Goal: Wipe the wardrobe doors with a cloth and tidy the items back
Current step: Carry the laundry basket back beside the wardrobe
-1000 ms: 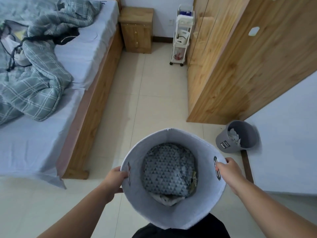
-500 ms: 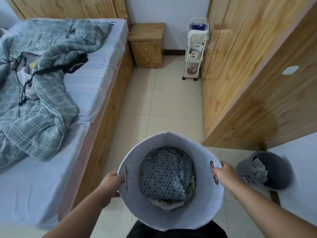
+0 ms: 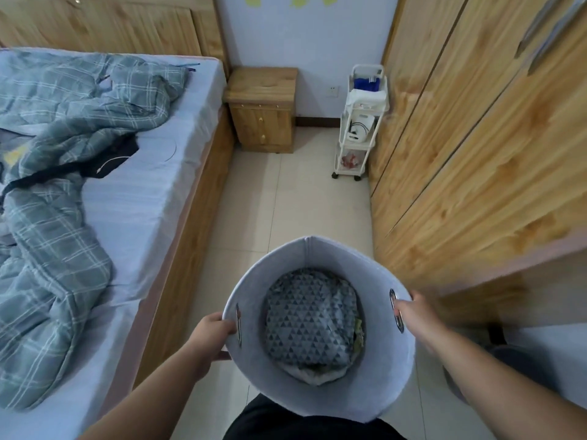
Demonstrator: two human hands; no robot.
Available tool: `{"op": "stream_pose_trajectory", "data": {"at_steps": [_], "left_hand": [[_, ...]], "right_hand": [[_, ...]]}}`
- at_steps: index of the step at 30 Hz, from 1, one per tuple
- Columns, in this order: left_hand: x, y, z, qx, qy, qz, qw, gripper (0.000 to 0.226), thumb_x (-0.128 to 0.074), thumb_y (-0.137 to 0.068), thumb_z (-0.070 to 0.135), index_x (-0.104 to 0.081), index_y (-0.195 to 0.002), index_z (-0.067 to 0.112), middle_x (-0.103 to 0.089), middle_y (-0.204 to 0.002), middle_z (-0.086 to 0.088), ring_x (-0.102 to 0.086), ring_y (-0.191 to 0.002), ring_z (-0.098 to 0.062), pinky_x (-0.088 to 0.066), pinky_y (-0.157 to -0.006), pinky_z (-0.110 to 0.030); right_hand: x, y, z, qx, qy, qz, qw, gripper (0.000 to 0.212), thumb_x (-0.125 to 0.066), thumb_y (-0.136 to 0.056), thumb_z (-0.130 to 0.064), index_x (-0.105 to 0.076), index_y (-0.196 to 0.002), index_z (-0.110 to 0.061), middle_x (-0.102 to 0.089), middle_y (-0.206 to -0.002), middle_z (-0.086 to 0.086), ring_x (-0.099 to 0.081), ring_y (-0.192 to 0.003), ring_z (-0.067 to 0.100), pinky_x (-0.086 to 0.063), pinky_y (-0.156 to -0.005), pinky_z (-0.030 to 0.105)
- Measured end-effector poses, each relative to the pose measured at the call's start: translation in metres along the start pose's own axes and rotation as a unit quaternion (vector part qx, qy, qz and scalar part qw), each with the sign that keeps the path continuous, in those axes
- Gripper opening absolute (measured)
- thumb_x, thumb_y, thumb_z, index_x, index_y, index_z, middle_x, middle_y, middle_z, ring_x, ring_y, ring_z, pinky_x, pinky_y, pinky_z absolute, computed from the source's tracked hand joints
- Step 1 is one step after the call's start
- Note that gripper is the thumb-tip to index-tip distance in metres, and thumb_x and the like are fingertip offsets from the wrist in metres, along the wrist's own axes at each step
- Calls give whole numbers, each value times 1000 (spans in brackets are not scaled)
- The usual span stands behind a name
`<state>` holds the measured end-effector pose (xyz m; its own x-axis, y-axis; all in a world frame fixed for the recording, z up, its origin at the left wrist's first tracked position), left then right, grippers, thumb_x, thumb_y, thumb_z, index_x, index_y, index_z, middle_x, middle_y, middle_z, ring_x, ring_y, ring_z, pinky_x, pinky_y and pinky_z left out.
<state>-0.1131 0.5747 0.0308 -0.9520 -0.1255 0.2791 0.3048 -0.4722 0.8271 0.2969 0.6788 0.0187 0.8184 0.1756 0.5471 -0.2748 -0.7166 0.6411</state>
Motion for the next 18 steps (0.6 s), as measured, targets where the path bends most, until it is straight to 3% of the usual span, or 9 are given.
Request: {"op": "stream_pose_trajectory", "data": {"at_steps": [7,11,14,18], "left_hand": [[36,-76,127,-18,-47,-26,998,22,-58,-89,2,-78,-95,11,-80,-83,-10,-76,-84,-31,-63,-58,-35],[43,-114,193,-19,-55,-23,998,24,-56,-90,-1,-76,-98,10,-79,-91,-15,-75,-84,-33,-62,-57,-35],[43,-145,238,-21,-70,-19,997,22,-57,-89,-1,-75,-98,8,-78,-89,-16,-76,-84,-34,-64,-60,-38],[37,-185,295,-17,-97,-6,995,22,-58,-88,-2,-76,-98,5,-78,-90,-20,-76,-87,-40,-66,-72,-50]], "right_hand": [[-6,-51,-88,-43,-65,44,996,17,-53,-91,-1,-64,-103,-5,-72,-97,25,-67,-78,35,-49,-69,39],[-8,-86,-126,-73,-95,52,991,22,-54,-89,1,-62,-108,-8,-71,-98,20,-69,-91,38,-55,-83,48],[-13,-121,-152,-74,-99,44,991,22,-55,-91,-4,-62,-111,-11,-71,-95,14,-69,-90,36,-56,-88,50],[-10,-181,-188,-75,-100,35,991,22,-55,-93,-10,-60,-115,-9,-70,-95,15,-67,-86,35,-51,-74,38]]}}
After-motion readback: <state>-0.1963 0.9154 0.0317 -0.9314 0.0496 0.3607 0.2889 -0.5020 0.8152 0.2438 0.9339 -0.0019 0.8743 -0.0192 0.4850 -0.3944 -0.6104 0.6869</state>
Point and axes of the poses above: each hand's wrist, its own y-axis away from the middle knuckle, its own x-axis out of the back of the hand, z = x × y, the point moved 3 cm from there along -y, towards the middle knuckle
